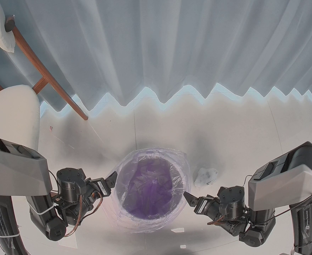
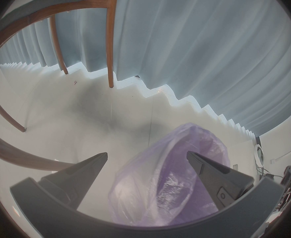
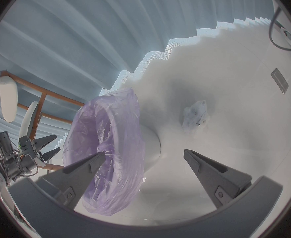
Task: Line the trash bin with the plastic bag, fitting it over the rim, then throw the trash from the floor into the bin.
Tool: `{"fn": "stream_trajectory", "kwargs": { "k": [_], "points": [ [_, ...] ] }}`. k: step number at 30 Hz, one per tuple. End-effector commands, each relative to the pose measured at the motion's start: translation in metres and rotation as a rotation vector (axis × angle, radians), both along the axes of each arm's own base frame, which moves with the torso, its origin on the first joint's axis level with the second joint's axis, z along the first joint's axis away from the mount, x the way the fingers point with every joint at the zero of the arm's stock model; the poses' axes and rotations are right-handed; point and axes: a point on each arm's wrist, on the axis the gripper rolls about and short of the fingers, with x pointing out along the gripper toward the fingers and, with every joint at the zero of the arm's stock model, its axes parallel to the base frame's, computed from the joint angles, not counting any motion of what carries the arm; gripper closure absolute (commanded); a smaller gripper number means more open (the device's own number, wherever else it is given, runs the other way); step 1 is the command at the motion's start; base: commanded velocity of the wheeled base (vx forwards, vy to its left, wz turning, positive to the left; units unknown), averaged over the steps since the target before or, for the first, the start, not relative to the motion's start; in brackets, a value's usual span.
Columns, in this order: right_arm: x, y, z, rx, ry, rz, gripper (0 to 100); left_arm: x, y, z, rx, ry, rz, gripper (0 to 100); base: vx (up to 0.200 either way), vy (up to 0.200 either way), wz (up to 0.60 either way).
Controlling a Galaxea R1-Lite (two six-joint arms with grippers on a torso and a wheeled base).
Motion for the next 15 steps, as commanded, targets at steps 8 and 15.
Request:
{"fn": "stream_trajectory", "kwargs": {
  "k": [8, 15],
  "points": [
    [0.006, -0.007, -0.009, -0.01, 0.011, -0.029, 0, 0.011, 0.008, -0.017, 0.013, 0.042, 0.034, 0, 0.0, 0.0, 0.0],
    [0.01, -0.011, -0.013, -0.045, 0.01, -0.028, 0, 0.028, 0.003, -0.037, 0.019, 0.062, 0.036, 0, 0.0, 0.0, 0.0]
  ]
}}
